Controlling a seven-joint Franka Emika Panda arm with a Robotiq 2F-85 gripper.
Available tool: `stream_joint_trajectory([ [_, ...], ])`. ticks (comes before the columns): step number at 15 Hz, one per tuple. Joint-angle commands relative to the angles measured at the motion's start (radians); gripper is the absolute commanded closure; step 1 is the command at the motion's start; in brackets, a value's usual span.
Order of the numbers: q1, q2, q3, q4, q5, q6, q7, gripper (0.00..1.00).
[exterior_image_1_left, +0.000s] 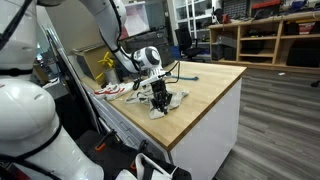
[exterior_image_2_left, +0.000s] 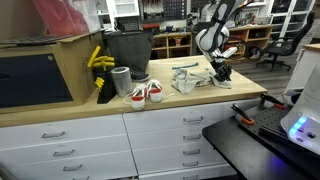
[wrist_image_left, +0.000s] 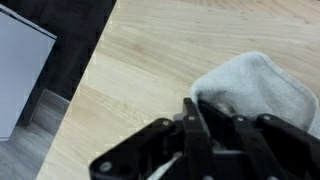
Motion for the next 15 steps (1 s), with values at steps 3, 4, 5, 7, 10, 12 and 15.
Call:
stream_joint_trajectory([
  [3,-0.027,-0.008,-0.006,-0.180,-0.038,0.181,-0.008,0.98],
  [4,-0.025,-0.038,-0.014,-0.217,-0.056,0.225,0.012,0.98],
  [5,-0.026,-0.063,-0.022,-0.251,-0.067,0.269,0.026,0.98],
  [7,-0.032,-0.105,-0.035,-0.310,-0.064,0.336,0.032,0.98],
  [10,-0.067,-0.141,-0.042,-0.364,-0.019,0.417,-0.019,0.98],
  [12,-0.088,-0.165,-0.039,-0.386,0.028,0.429,-0.041,0.98],
  [15,-0.131,-0.196,-0.032,-0.402,0.132,0.388,-0.112,0.98],
])
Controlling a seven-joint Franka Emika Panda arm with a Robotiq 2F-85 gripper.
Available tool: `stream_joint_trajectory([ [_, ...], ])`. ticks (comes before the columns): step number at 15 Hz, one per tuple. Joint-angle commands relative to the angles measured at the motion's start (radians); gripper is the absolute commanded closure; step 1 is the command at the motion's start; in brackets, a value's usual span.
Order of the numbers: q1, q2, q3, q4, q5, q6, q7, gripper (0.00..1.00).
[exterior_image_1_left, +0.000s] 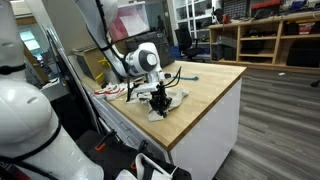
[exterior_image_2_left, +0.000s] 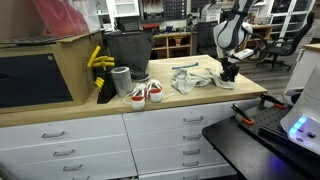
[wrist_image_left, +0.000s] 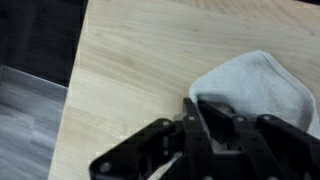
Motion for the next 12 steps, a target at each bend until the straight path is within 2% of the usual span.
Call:
stream_joint_trajectory([
  [1,-0.061,0.003,0.010,-0.089,0.128,-0.029,-0.092,0.98],
  [4,-0.086,-0.001,0.017,-0.079,0.231,-0.069,-0.129,0.98],
  [7,-0.088,0.003,0.012,-0.065,0.290,-0.117,-0.097,0.98],
  [8,-0.081,0.003,0.006,-0.062,0.293,-0.136,-0.070,0.90],
  [9,-0.078,0.009,0.006,-0.057,0.305,-0.154,-0.052,0.65],
  [11,-0.079,0.009,0.009,-0.057,0.330,-0.176,-0.031,0.61],
  [12,-0.076,0.015,0.008,-0.053,0.347,-0.173,0.002,0.55],
])
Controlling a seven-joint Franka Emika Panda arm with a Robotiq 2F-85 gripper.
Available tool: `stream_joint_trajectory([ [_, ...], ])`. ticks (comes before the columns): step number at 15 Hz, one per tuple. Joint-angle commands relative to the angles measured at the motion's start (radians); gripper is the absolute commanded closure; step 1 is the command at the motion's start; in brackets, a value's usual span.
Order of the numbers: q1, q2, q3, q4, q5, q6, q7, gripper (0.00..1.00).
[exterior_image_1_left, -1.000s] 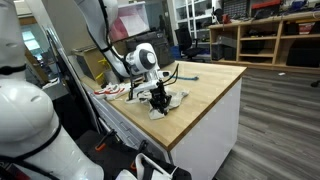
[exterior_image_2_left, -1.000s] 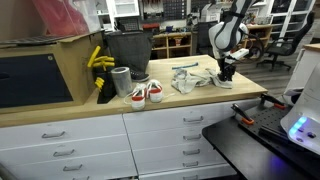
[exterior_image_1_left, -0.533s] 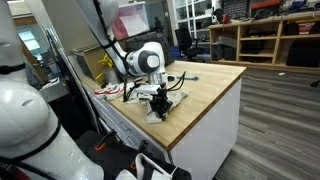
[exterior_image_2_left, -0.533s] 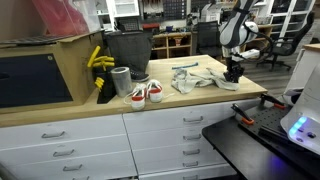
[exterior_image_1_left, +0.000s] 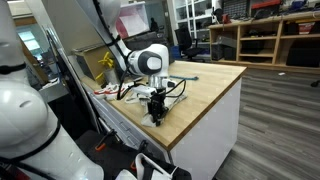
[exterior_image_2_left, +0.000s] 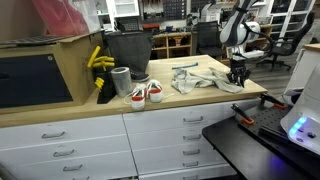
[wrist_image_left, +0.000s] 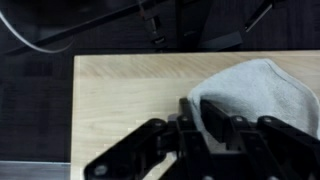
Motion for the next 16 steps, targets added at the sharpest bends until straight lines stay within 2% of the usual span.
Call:
stream_joint_trajectory([
  [1,0.005,0.042,0.007,-0.019,0.064,-0.027,0.069,0.49],
  [7,0.053,0.054,-0.009,-0.014,0.102,0.058,0.290,0.03],
  [10,0.094,0.071,-0.013,0.010,0.067,0.060,0.373,0.00],
  [12,0.106,0.107,0.009,0.056,0.073,0.013,0.352,0.00],
  [13,0.091,0.065,-0.005,0.013,0.080,0.034,0.328,0.00],
  [16,0.098,0.070,-0.006,0.019,0.080,0.031,0.328,0.00],
])
